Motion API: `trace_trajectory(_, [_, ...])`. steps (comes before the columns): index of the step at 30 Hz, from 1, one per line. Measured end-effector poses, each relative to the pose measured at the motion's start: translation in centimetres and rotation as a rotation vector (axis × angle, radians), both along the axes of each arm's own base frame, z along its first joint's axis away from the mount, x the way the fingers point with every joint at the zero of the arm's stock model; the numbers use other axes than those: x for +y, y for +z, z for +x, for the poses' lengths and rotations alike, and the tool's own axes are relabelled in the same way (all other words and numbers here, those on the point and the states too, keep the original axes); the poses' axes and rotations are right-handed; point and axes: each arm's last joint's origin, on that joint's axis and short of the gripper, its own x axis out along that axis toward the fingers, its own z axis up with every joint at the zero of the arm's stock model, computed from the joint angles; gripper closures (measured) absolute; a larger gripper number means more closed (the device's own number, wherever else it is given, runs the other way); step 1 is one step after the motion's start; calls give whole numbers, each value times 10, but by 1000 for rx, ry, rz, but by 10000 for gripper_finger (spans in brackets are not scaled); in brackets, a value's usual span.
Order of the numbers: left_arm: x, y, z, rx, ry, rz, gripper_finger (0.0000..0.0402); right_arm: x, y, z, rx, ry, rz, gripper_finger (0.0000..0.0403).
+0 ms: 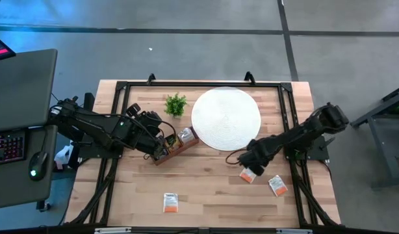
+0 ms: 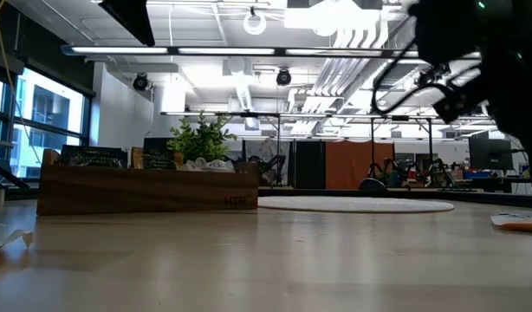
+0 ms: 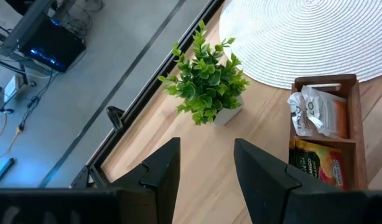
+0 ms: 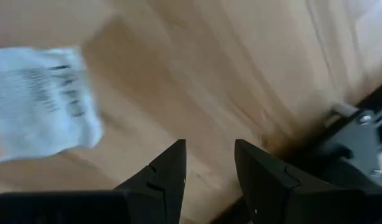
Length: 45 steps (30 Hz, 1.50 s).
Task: Pick & Place Tea
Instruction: Put the orange tea bag into the right section of the wooden organizer
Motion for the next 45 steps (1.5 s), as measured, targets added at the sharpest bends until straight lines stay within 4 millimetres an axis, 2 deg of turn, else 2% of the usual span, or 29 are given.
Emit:
trace_trajectory(4, [0, 0, 0, 0, 0, 0, 254, 1, -16, -5, -206, -53, 129, 277])
trace_trajectory(6, [0, 0, 0, -5, 0, -2, 254, 3, -17, -3, -312, -43, 165, 282])
trace_trajectory(8, [0, 0, 1, -10, 0, -4, 254, 3, -17, -4, -348, -38, 170, 285])
trace_trajectory(13, [-1, 0, 3, -31, 0, -12, 254, 3, -19, -3, -354, -27, 112, 284])
trace_trajectory(21, [-1, 0, 2, -24, -2, -26, 254, 14, -37, 6, -336, 0, 155, 284])
trace_trajectory(29, [-1, 0, 2, -24, -2, -27, 254, 14, -39, 6, -335, 3, 132, 284])
trace_trajectory(34, [-1, 0, 3, -26, -2, -22, 254, 16, -26, 13, -309, 19, 166, 284])
trace_trajectory(38, [-1, 0, 3, -28, -1, -22, 254, 21, -8, 25, -379, 68, 168, 284])
trace_trajectory(42, [-1, 0, 3, -26, -2, -30, 254, 29, -8, 25, -410, 81, 175, 284])
trace_trajectory(45, [-1, 0, 3, -26, -3, -30, 254, 32, -18, 18, -378, 72, 163, 284])
